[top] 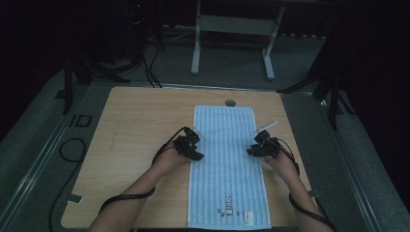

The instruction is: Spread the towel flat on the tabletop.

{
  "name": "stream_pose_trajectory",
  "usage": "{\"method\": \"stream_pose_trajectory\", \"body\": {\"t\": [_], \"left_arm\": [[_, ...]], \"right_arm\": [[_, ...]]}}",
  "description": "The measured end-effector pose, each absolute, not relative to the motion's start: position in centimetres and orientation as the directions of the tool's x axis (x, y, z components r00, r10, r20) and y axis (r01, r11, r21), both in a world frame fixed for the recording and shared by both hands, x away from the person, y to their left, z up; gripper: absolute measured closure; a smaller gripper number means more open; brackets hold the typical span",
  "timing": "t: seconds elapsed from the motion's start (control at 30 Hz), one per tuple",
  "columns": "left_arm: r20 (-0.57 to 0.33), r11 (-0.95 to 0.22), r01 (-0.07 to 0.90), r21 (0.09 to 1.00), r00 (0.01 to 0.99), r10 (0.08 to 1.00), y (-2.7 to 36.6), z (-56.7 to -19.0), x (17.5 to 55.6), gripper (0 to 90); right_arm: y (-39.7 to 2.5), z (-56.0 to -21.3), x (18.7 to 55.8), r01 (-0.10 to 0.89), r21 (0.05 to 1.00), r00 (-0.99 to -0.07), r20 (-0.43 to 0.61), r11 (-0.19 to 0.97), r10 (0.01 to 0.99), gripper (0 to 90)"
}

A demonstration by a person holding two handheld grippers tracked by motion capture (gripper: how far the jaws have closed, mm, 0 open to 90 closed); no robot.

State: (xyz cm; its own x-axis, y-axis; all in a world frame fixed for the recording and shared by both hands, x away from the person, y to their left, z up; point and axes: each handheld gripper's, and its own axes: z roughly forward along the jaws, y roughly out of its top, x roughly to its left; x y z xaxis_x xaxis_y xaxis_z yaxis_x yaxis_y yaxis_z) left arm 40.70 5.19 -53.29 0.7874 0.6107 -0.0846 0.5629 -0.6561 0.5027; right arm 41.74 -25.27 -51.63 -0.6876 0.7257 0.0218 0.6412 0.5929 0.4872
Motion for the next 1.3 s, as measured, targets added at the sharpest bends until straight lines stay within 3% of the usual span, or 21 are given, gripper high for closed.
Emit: {"method": "stream_pose_trajectory", "body": {"t": [0.17,0.47,0.9,1.3], "left_arm": [[-0.095,-0.645,0.569,0.511,0.783,0.615,5.4,-53.4,40.6,48.4],[-0.076,-0.657,0.551,0.514,0.792,0.605,5.3,-53.4,39.7,46.8],[-0.076,-0.618,0.564,0.548,0.769,0.635,6.8,-52.0,39.9,42.1],[-0.095,-0.54,0.608,0.582,0.71,0.698,10.5,-51.7,39.8,41.4]], "right_arm": [[-25.3,-52.7,41.1,0.656,0.456,-0.685,0.024,0.601,0.729,63.7],[-26.1,-53.0,39.7,0.653,0.5,-0.672,0.036,0.568,0.74,63.3],[-27.0,-50.8,40.5,0.655,0.518,-0.661,0.042,0.55,0.749,48.9],[-28.4,-50.8,40.6,0.673,0.536,-0.628,0.05,0.51,0.777,50.3]]}}
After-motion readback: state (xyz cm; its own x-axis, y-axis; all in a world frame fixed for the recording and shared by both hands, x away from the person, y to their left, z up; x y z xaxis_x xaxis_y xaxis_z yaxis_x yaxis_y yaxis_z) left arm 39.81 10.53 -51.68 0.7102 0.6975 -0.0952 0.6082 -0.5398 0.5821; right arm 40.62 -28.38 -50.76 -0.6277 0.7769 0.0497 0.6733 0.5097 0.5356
